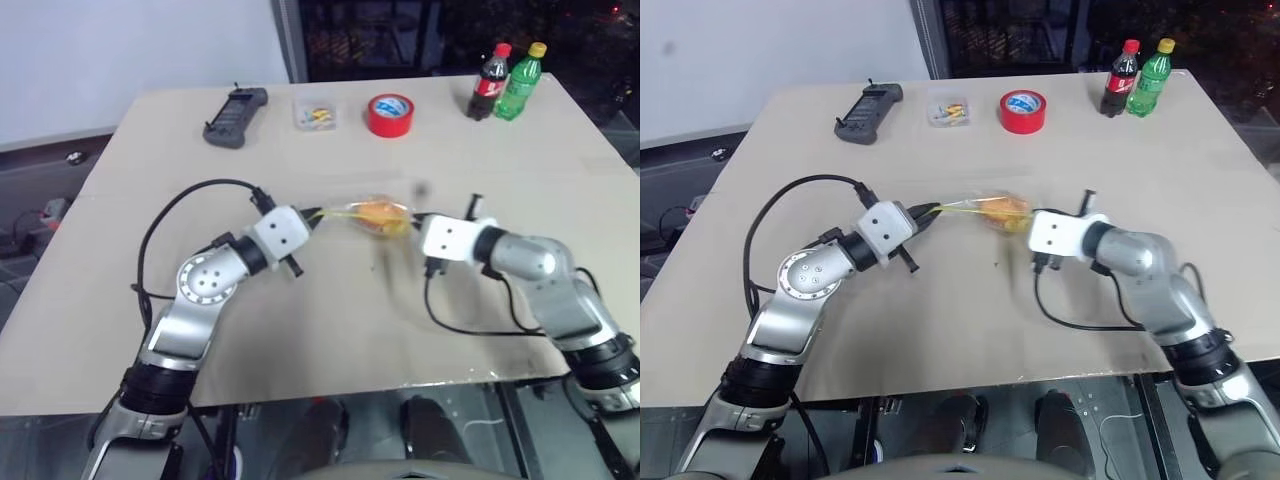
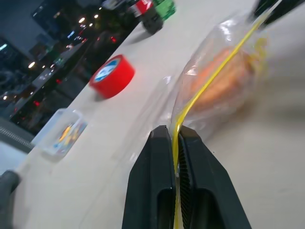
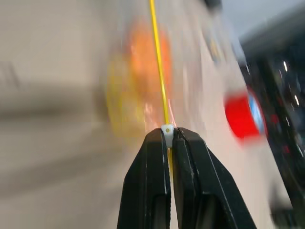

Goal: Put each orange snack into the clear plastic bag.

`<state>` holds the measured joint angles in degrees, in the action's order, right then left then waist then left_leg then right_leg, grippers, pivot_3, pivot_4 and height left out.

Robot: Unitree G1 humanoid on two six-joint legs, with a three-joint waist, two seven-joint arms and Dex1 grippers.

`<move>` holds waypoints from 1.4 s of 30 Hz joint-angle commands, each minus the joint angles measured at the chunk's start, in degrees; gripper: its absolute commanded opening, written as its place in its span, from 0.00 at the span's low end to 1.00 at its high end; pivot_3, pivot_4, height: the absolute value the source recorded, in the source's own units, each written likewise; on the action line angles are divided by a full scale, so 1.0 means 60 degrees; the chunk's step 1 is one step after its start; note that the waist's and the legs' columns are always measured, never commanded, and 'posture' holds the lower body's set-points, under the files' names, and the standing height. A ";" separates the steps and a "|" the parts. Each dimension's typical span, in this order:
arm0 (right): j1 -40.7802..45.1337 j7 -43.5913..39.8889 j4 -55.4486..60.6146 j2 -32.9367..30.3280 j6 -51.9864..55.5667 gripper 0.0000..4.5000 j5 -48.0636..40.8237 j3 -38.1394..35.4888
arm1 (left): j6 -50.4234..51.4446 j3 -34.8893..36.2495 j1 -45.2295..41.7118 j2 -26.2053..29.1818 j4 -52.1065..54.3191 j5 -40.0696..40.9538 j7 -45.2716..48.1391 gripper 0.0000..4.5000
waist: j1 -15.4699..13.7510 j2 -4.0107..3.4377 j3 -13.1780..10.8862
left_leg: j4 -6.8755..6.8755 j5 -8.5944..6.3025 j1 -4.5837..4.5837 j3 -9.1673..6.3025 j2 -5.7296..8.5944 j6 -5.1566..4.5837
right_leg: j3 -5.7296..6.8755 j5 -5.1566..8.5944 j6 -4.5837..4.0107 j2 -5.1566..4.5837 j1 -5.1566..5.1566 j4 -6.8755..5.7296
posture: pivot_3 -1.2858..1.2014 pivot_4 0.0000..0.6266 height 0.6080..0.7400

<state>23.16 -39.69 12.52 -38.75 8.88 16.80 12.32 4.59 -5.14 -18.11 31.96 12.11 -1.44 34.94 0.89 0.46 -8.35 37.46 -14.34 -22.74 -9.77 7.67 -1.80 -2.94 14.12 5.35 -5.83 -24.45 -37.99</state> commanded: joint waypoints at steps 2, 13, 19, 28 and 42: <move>-0.0191 0.0591 -0.0541 -0.0741 0.0117 0.04 0.0065 -0.1377 | 0.0099 0.0774 -0.0389 0.0085 -0.0195 0.0321 -0.0232 0.00 | 0.0019 0.0000 0.0000 | 0.0001 0.0000 0.0002 0.0007 -0.0005 0.0000 | -0.0006 0.0000 0.0000 0.0002 0.0000 -0.0003 | 0.52 0.24 1.00; 0.2431 0.1267 -0.2505 -0.1022 -0.0517 0.04 -0.0285 -0.1621 | 0.0042 0.0761 -0.3089 -0.0339 -0.1881 0.0549 -0.0420 0.00 | 0.0008 0.0012 -0.0008 | 0.0017 0.0001 -0.0013 0.0004 0.0004 -0.0001 | 0.0005 -0.0002 0.0002 -0.0004 -0.0002 -0.0002 | 0.52 0.24 1.00; 0.0716 0.0171 -0.0653 -0.1789 0.0052 0.57 -0.1176 -0.2543 | -0.0039 0.0575 -0.1993 -0.0160 -0.0624 0.0943 0.0367 0.00 | 0.0013 0.0010 -0.0005 | -0.0028 -0.0007 -0.0026 0.0002 0.0000 -0.0012 | 0.0030 0.0002 -0.0002 -0.0019 -0.0021 0.0039 | 0.52 0.24 1.00; -0.1430 -0.0097 0.1489 -0.1587 0.1800 0.99 -0.2102 -0.3102 | 0.0300 0.0194 -0.0839 -0.0081 0.0436 0.0913 0.0706 0.00 | -0.0045 0.0009 -0.0007 | 0.0013 -0.0008 0.0005 0.0014 0.0001 -0.0015 | 0.0050 -0.0018 -0.0006 -0.0023 0.0003 -0.0008 | 0.52 0.24 1.00; -0.1375 0.0198 0.2225 -0.0644 0.3283 0.99 -0.3335 -0.3432 | 0.0495 0.0196 -0.6189 -0.1983 -0.4854 0.1348 0.0388 0.00 | -0.0153 0.0021 -0.0013 | 0.0100 -0.0017 0.0000 -0.0025 0.0010 -0.0028 | 0.0098 -0.0025 0.0001 -0.0023 0.0069 0.0022 | 0.52 0.24 1.00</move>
<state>14.43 -38.77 22.30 -42.78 27.47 -1.10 -5.74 9.69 -4.81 -53.95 20.30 -15.82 6.30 37.24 -0.03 0.59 -8.43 38.06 -14.47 -22.75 -9.91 7.73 -2.01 -2.36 13.97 5.36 -5.98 -24.04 -37.86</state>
